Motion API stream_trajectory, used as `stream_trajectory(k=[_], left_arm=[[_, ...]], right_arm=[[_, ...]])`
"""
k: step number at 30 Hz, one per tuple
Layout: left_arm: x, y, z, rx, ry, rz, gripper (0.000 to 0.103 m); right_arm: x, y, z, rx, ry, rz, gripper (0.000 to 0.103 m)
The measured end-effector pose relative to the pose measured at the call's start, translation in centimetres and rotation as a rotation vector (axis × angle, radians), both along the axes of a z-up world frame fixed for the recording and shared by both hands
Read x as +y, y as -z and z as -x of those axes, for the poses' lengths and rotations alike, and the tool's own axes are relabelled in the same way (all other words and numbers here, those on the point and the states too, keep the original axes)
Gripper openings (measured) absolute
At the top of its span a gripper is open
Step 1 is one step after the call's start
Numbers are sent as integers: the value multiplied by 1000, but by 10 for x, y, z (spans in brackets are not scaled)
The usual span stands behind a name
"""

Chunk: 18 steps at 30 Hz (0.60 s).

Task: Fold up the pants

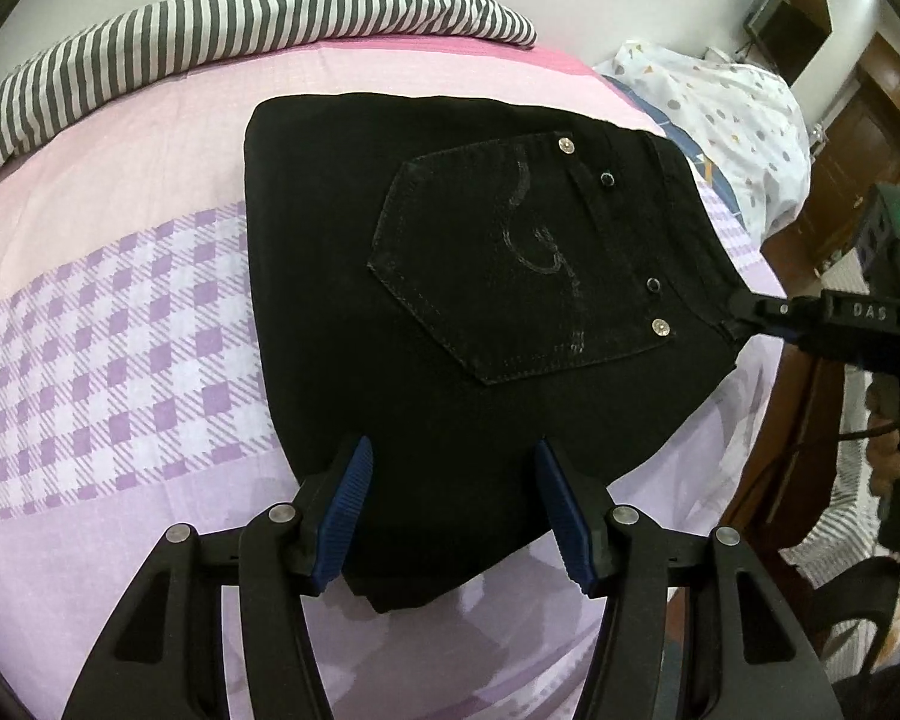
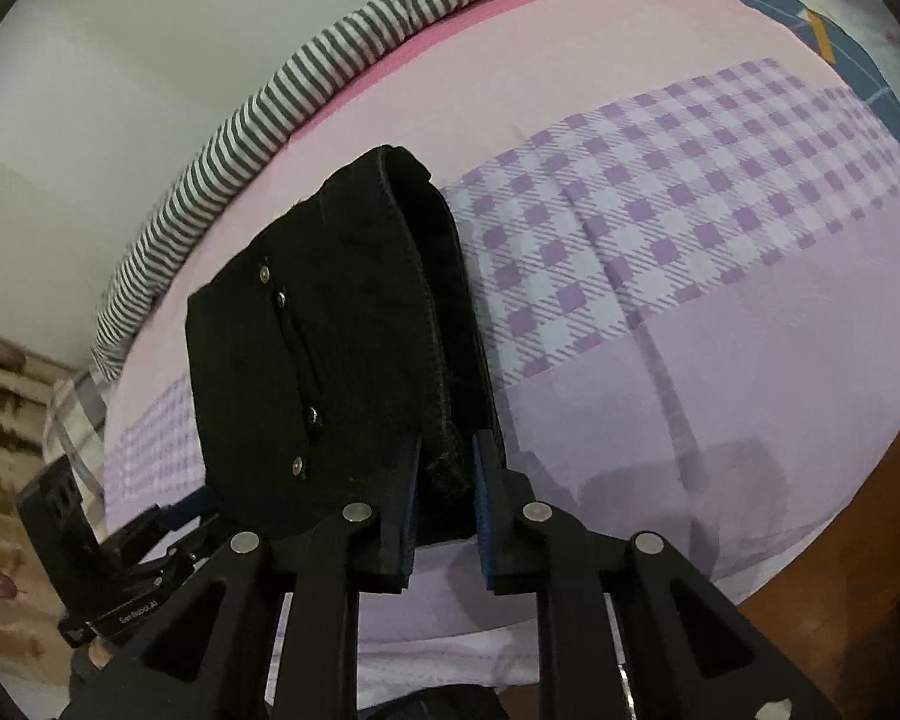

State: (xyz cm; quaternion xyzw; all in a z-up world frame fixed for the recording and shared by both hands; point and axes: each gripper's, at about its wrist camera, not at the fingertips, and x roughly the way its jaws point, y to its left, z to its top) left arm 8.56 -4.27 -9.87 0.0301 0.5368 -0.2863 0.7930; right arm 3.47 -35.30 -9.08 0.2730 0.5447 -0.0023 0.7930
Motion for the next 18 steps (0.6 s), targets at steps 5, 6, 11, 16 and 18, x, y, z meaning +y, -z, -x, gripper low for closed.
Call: stream_trajectory(k=[5,6,11,16,18], left_arm=[[-1,-6,-2,15,-27,1,58],[0,-9,-1,10,-30,3,58],[-7,-5,10,-9,17,-24,58],[1,-12,-1,40,-6,30,58],[10,-17,-6,40,-26,60,58]], right_arm=[[3,-5,-4,7,-4,-21,31],[5,-8,-3,2,-6,-9,31],[5,-4,2,23,-31,46,33],[-9,-1,-4,20,-59,-44,39],[-14,-1,-8,9,-83,-92,41]])
